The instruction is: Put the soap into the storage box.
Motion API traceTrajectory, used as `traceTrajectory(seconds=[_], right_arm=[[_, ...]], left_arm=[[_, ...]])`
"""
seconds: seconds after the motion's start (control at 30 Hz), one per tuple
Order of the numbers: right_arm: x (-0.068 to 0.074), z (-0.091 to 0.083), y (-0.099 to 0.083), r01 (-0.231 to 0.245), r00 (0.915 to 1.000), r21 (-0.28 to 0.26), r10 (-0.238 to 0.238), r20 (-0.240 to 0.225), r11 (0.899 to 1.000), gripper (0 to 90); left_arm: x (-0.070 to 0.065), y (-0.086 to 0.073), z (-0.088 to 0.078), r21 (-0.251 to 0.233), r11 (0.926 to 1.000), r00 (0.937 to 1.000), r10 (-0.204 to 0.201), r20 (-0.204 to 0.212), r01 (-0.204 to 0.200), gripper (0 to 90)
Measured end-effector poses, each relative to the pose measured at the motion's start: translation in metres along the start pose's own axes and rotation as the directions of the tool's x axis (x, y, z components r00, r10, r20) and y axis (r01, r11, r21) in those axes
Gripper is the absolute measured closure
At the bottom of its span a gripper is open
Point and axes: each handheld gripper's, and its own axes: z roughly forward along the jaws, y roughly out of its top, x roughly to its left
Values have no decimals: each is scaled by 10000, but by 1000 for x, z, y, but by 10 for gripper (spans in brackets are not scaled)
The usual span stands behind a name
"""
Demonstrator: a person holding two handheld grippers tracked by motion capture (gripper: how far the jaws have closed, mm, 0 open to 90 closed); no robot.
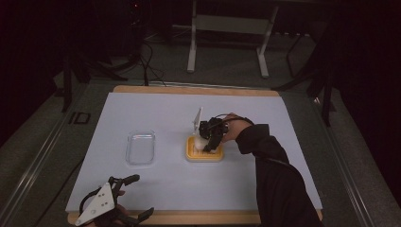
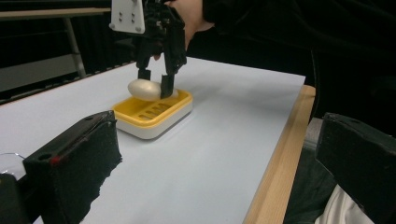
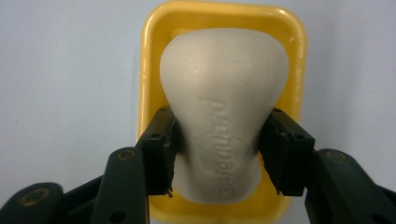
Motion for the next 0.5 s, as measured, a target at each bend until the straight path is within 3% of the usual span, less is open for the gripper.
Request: traceTrajectory(seconds=[0.17,0.3,0.5], right_arm=[[0,11,-4,-76,9998,-227,72,-184,9997,495],[0,14,-5,-424,9989,-442,415,-209,9981,494],[-1,23,-6,-369,9990,-476,357,-252,9982,493]], left_arm=[[0,0,0,38,10000,10000,17,18,-17,1],[0,0,0,48,10000,10000,19,22,-19,1],[0,0,0,36,10000,10000,17,17,-17,1]])
